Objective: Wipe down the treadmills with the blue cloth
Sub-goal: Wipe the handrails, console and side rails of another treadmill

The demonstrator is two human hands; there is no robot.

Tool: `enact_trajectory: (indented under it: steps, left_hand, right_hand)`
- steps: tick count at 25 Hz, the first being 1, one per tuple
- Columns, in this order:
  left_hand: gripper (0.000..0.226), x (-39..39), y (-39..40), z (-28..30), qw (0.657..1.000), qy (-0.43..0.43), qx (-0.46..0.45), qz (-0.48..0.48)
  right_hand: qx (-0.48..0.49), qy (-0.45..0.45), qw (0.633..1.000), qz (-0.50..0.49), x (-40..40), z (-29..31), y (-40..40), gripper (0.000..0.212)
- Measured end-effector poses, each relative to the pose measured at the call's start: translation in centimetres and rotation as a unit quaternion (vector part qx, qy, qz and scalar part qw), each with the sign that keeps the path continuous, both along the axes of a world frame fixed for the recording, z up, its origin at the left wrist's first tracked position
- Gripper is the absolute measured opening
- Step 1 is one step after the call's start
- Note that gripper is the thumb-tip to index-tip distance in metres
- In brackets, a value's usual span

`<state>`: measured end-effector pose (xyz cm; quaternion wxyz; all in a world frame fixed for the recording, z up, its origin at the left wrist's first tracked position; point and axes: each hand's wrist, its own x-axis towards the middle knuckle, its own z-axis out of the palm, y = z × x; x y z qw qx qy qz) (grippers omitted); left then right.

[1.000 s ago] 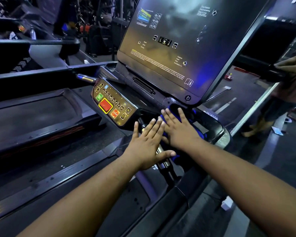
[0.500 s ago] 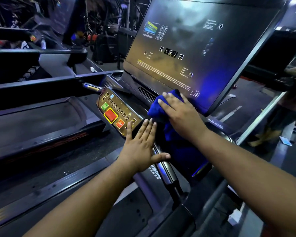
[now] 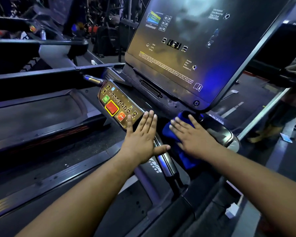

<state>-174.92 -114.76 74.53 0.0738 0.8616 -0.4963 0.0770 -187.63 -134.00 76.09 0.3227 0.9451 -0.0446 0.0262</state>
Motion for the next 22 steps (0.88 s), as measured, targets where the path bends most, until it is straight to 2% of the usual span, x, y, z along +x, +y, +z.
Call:
enact_trajectory:
  steps: [5, 7, 8, 9, 10, 12, 14, 17, 19, 20, 22]
  left_hand:
    - [0.108, -0.9, 0.0, 0.0, 1.000, 0.024, -0.012, -0.013]
    - [0.105, -1.4, 0.3, -0.2, 0.999, 0.028, -0.021, -0.014]
    - [0.103, -1.7, 0.6, -0.3, 0.999, 0.028, -0.023, -0.017]
    - [0.100, -2.0, 0.8, -0.3, 0.999, 0.027, -0.023, -0.022]
    - [0.097, -2.2, 1.0, -0.3, 0.999, 0.028, -0.023, -0.026]
    - [0.090, -2.6, 1.4, -0.5, 0.999, 0.041, -0.018, -0.029]
    - [0.086, -2.9, 1.5, -0.7, 0.998, 0.057, -0.010, -0.025]
    - [0.087, -2.7, 1.6, -0.3, 0.998, 0.065, -0.005, -0.019]
    - [0.088, -2.6, 1.7, 0.1, 0.998, 0.060, 0.013, -0.023]
    - [0.089, -2.5, 1.8, 0.2, 0.998, 0.055, 0.022, -0.025]
    - [0.090, -2.6, 1.8, 0.4, 0.998, 0.057, 0.029, -0.029]
  right_hand:
    - [0.006, 0.127, 0.988, 0.085, 0.7, 0.8, 0.0, 0.064]
    - [-0.019, 0.218, 0.965, 0.143, 1.2, -0.9, 2.3, 0.036]
    - [-0.017, 0.232, 0.956, 0.180, 1.1, -1.5, 2.8, 0.024]
    - [0.005, 0.223, 0.956, 0.191, 1.0, -1.5, 2.6, 0.025]
    - [0.036, 0.203, 0.966, 0.158, 0.9, -0.6, 2.1, 0.037]
    - [0.058, 0.108, 0.990, 0.066, 1.0, 0.8, 0.5, 0.073]
    - [0.057, 0.105, 0.993, 0.009, 0.2, 1.2, 0.2, 0.084]
    - [0.107, 0.198, 0.973, 0.046, -1.7, 2.3, 0.0, 0.060]
    - [0.159, 0.250, 0.955, 0.029, -3.5, 4.0, -1.3, 0.054]
    - [0.207, 0.218, 0.953, 0.018, -4.6, 4.1, -1.9, 0.052]
    - [0.324, 0.050, 0.944, -0.032, -7.3, 3.3, -1.7, 0.048]
